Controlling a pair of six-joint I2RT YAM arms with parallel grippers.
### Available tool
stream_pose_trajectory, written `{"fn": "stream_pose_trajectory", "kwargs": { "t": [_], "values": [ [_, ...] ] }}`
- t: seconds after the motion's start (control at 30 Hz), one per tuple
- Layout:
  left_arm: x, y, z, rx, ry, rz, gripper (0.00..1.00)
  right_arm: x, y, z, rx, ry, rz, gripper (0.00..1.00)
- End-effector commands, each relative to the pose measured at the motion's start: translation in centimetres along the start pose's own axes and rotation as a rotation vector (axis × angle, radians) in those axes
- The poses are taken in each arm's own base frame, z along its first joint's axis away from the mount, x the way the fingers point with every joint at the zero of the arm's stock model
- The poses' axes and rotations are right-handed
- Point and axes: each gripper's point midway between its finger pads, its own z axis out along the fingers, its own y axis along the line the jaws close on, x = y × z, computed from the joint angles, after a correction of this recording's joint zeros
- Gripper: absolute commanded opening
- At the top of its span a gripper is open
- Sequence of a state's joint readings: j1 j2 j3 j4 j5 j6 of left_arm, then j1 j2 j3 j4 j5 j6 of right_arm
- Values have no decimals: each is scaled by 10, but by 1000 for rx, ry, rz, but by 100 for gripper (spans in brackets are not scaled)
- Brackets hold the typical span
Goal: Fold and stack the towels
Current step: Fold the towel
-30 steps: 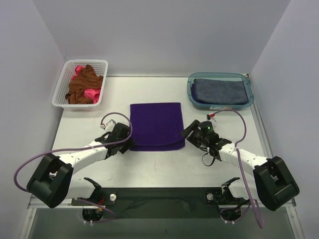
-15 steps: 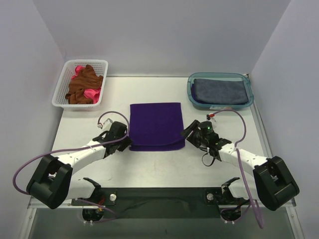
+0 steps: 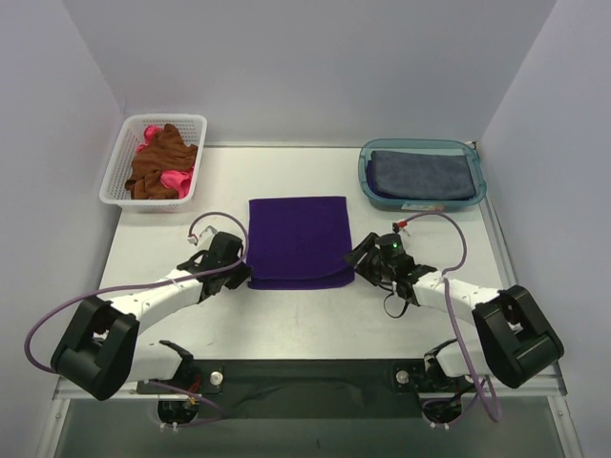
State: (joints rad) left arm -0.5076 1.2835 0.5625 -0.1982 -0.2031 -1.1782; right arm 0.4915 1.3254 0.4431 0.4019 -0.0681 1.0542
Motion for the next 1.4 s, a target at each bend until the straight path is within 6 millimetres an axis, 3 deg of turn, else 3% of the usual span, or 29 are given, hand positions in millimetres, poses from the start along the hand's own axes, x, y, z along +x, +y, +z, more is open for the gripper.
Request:
{"fn": "stream_pose_trajectory", "kwargs": {
  "t": [0.0, 0.2, 0.37, 0.6, 1.13, 1.37],
  "values": [
    [-11, -24, -4, 73, -23, -3, 10, 0, -2, 5, 1, -7, 39, 52],
    [-10, -24, -5, 75, -19, 8, 4, -2, 1, 9, 6, -9, 73, 52],
    [-10, -24, -7, 81, -17, 16, 3, -3, -2, 5, 61, -1, 113, 51],
    [-10, -25, -9, 89, -16, 20, 2, -10, 9, 2, 105, 8, 117, 46],
    [-11, -26, -11, 104, -20, 28, 2, 2, -11, 8, 235, 63, 149, 45],
    [-9, -24, -11, 104, -17, 33, 2, 1, -9, 11, 240, 64, 157, 43]
  ]
}}
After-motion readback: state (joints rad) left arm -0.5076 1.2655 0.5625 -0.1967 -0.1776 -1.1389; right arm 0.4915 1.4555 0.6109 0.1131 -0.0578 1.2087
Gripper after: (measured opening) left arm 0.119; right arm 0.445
